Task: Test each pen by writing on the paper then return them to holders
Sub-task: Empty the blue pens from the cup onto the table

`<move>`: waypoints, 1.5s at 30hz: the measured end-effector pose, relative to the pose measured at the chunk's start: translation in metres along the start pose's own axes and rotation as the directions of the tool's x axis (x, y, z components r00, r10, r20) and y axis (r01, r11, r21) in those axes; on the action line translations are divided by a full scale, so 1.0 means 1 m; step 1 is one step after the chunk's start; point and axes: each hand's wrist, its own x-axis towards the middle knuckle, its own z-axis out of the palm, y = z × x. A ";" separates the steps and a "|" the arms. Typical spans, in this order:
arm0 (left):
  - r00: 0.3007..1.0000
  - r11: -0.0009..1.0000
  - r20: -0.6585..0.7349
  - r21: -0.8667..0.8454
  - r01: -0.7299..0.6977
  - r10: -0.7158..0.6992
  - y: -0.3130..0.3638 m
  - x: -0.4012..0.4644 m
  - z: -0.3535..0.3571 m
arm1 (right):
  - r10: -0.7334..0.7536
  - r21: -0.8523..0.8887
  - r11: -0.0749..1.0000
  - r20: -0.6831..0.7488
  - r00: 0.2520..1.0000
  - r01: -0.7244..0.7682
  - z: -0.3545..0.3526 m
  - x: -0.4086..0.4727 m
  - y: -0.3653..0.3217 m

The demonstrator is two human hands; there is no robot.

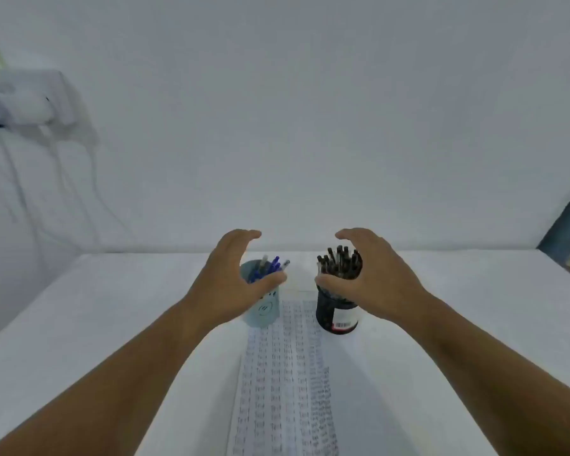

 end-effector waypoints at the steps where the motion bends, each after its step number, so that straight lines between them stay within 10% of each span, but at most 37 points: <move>1: 1.000 0.999 -0.018 -0.048 0.023 -0.024 -0.005 -0.002 0.008 | -0.001 0.000 1.000 -0.028 1.000 0.001 0.007 -0.003 0.005; 17: 0.955 0.883 -0.247 -0.469 0.030 -0.163 -0.103 -0.010 0.098 | 0.057 0.467 0.871 -0.403 0.913 0.152 0.119 -0.019 0.085; 45: 0.998 0.986 -0.063 -0.168 -0.026 0.016 -0.114 -0.017 0.096 | 0.218 0.496 0.868 -0.322 0.921 -0.032 0.116 -0.016 0.097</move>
